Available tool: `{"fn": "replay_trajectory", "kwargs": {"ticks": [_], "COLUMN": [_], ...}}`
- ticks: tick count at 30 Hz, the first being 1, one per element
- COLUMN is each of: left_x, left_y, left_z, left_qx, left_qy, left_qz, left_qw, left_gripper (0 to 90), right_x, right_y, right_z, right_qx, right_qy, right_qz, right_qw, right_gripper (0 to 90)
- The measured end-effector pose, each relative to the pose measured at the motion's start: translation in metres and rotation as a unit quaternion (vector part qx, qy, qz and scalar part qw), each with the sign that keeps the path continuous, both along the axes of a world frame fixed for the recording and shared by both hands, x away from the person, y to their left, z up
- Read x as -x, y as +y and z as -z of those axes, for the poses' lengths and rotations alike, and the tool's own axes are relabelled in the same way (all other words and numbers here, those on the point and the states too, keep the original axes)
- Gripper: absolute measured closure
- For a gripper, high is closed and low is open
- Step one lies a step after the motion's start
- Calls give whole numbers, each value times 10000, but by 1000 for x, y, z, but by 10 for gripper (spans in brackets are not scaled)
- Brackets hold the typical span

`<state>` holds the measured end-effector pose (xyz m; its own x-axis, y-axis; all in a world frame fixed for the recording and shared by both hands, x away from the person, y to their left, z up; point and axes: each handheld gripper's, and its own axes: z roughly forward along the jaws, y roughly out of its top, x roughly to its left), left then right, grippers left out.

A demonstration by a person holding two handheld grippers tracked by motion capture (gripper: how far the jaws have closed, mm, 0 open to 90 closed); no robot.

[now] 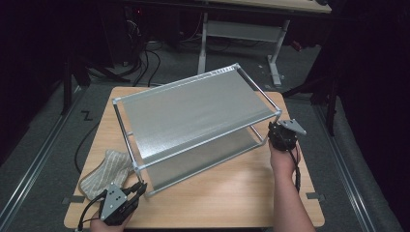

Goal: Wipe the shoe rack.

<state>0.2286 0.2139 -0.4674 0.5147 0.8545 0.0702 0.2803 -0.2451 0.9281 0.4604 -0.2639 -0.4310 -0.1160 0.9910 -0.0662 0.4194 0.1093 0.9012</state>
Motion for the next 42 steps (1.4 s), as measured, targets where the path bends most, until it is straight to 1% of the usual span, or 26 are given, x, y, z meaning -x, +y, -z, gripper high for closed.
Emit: {"fn": "replay_trajectory", "kwargs": {"ticks": [2,4,6,7,8,11,13,18,22,23,24,26,28,30,33,36,39,40,42], "left_x": [0,0,-2,-3,-5,-9,-14,-31,-48,-56,-56,-65,-73,-78,-79,-78,-79,-79,-80], "left_y": [1,0,-1,-1,-2,-3,-4,-4,-5,-4,-4,-1,3,7,13,21,31,33,35], "left_z": [0,-2,-2,-2,-1,-1,-1,-1,-2,-2,-2,-1,0,1,1,1,3,4,4], "left_qx": [41,110,65,76,99,113,141,209,192,180,180,207,301,301,321,337,381,394,378], "left_qy": [36,50,67,69,84,91,93,120,169,148,148,134,121,110,99,93,38,18,-2], "left_qz": [32,17,13,13,6,-19,-34,-183,-276,-320,-320,-409,-501,-601,-708,-814,-997,-1018,-1042], "left_qw": [10000,9999,10000,9999,9999,9999,9999,9995,9993,9992,9992,9989,9982,9977,9969,9961,9943,9940,9938], "left_gripper": [797,798,798,799,799,800,801,802,803,803,803,803,802,802,802,802,801,801,802], "right_x": [5,13,24,37,37,57,68,92,106,111,111,115,119,122,124,123,121,121,118], "right_y": [-2,-6,-12,-20,-20,-32,-39,-49,-54,-56,-56,-56,-54,-51,-43,-38,-28,-24,-19], "right_z": [0,2,3,5,5,9,10,13,16,18,18,18,19,20,20,20,20,20,21], "right_qx": [-9,-35,-79,-172,-172,-234,-265,-258,-283,-317,-317,-291,-328,-342,-330,-333,-296,-261,-251], "right_qy": [-13,-98,-146,-221,-221,-393,-439,-554,-685,-760,-760,-767,-780,-795,-784,-793,-779,-771,-792], "right_qz": [5,30,30,95,95,85,91,97,146,146,146,98,47,-18,-172,-213,-365,-390,-342], "right_qw": [10000,9999,9999,9996,9996,9989,9986,9981,9971,9965,9965,9966,9964,9962,9962,9961,9959,9959,9960], "right_gripper": [806,806,806,807,807,807,807,807,806,806,806,806,806,805,805,805,805,803,804]}}
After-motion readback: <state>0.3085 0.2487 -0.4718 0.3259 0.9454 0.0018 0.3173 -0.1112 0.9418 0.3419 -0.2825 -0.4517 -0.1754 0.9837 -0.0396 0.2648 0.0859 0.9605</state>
